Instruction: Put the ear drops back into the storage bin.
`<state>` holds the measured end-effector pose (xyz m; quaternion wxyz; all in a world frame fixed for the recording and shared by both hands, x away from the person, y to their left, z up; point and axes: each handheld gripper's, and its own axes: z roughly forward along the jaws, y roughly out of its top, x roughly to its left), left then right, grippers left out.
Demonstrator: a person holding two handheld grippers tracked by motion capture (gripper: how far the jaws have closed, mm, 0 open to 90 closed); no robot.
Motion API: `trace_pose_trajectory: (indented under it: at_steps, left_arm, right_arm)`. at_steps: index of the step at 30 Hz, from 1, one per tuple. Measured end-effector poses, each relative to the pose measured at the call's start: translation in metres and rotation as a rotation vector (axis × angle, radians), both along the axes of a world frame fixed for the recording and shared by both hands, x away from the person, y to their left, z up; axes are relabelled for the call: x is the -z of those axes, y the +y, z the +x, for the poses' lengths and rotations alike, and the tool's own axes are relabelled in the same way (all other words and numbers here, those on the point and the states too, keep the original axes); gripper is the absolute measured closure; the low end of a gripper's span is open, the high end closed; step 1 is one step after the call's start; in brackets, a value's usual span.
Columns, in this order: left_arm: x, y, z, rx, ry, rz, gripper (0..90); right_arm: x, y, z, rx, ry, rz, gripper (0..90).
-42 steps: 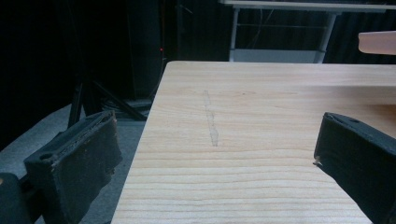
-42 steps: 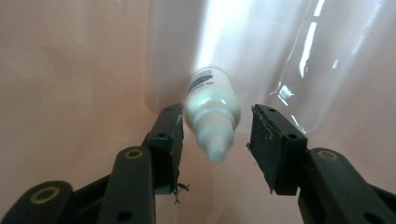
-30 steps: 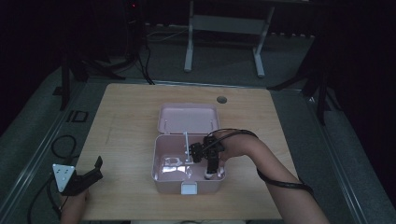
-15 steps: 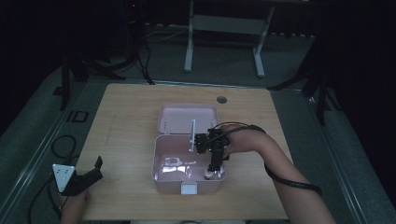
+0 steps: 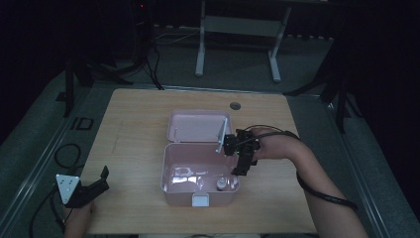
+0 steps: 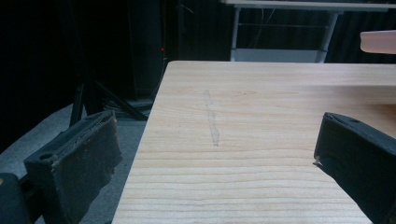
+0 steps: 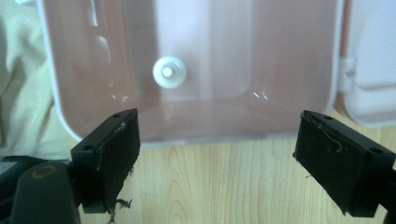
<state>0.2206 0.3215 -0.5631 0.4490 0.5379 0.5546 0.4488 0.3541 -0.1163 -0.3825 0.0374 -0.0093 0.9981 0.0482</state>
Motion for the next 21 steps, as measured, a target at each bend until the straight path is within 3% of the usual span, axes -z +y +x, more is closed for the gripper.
trace_pose_trajectory:
  at_steps: [6,21]
  left_arm:
    - [0.0,0.0,0.0,0.0,-0.001,-0.005,0.5]
    - [0.0,0.0,0.0,-0.002,0.002,-0.002,0.5]
  right_arm:
    - [0.004,-0.017,0.003,0.027,-0.027,0.03,14.1]
    - [0.031,-0.061,0.013,0.137,-0.039,0.084,14.2]
